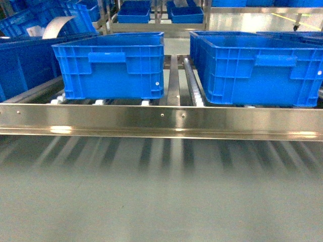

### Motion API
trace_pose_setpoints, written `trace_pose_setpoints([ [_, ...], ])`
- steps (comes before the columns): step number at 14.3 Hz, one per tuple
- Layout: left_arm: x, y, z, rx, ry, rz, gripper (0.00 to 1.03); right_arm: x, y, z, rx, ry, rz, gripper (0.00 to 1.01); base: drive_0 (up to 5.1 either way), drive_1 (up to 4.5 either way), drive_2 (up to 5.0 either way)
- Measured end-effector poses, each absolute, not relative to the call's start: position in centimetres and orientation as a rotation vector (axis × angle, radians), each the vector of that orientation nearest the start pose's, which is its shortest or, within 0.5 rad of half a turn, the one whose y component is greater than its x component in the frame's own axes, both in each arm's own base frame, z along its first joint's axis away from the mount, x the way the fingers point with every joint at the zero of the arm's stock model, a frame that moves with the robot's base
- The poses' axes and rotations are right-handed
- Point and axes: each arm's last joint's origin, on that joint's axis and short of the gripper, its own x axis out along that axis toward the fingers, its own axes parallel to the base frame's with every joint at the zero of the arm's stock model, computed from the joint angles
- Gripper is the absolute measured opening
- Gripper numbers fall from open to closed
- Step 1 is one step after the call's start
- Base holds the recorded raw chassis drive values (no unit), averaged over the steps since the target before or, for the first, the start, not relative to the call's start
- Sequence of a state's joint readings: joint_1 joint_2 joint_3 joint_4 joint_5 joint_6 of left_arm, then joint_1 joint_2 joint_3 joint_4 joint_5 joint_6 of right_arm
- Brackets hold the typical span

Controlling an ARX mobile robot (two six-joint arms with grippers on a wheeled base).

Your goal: Sort blue parts and orange caps into right shelf containers

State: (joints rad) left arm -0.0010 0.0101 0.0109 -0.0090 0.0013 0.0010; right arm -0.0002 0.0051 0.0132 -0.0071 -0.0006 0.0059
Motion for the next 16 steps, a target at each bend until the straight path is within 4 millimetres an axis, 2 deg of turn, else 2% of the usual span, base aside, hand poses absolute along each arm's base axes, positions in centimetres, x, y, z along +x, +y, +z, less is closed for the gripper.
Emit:
trace_pose_setpoints([
  [10,9.76,-0.01,16.58,0.001,0.006,0.0,0.41,9.72,0.0,16.7,0.006,-0.002,0.0,0.43,0.0,0.0,0.0],
  [16,9.76,-0.01,16.59,0.001,0.006,-0.001,0.41,9.72,0.0,16.7,0.006,-0.002,0.0,0.43,0.0,3.88,-3.8],
])
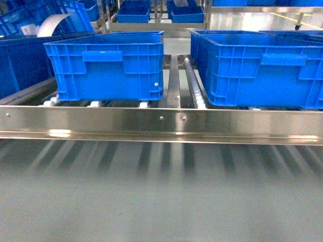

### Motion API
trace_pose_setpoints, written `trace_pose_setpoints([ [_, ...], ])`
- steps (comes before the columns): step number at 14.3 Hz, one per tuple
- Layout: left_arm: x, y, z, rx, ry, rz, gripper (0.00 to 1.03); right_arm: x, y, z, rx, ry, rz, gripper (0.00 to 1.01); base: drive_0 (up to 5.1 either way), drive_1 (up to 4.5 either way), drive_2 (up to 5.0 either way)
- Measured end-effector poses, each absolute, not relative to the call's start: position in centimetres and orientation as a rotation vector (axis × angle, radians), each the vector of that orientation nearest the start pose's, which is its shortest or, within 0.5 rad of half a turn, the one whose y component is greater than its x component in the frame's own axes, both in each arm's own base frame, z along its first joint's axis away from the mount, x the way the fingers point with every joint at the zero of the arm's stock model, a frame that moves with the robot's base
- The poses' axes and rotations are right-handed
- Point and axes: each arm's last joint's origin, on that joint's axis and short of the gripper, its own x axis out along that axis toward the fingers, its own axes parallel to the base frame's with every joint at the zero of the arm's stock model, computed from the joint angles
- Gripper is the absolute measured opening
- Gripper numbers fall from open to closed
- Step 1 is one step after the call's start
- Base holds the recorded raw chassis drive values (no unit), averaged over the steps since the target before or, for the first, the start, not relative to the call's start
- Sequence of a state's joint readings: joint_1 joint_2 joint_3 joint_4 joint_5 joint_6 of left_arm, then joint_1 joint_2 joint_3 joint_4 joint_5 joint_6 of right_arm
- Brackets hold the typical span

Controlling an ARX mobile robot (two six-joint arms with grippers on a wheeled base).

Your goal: Sort blue parts and orange caps into right shelf containers

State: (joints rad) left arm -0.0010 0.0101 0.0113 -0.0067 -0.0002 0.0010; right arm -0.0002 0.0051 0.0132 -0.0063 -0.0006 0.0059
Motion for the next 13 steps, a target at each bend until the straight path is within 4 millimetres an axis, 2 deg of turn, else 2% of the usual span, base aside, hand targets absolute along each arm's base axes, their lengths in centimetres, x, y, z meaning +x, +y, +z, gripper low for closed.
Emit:
trace_pose_setpoints([
  [13,9.77,-0.01,16.55,0.001,0.009,0.0,0.41,9.72,0.0,16.69,0.006,-0.001,0.001,0.43,0.1,4.13,-4.0],
])
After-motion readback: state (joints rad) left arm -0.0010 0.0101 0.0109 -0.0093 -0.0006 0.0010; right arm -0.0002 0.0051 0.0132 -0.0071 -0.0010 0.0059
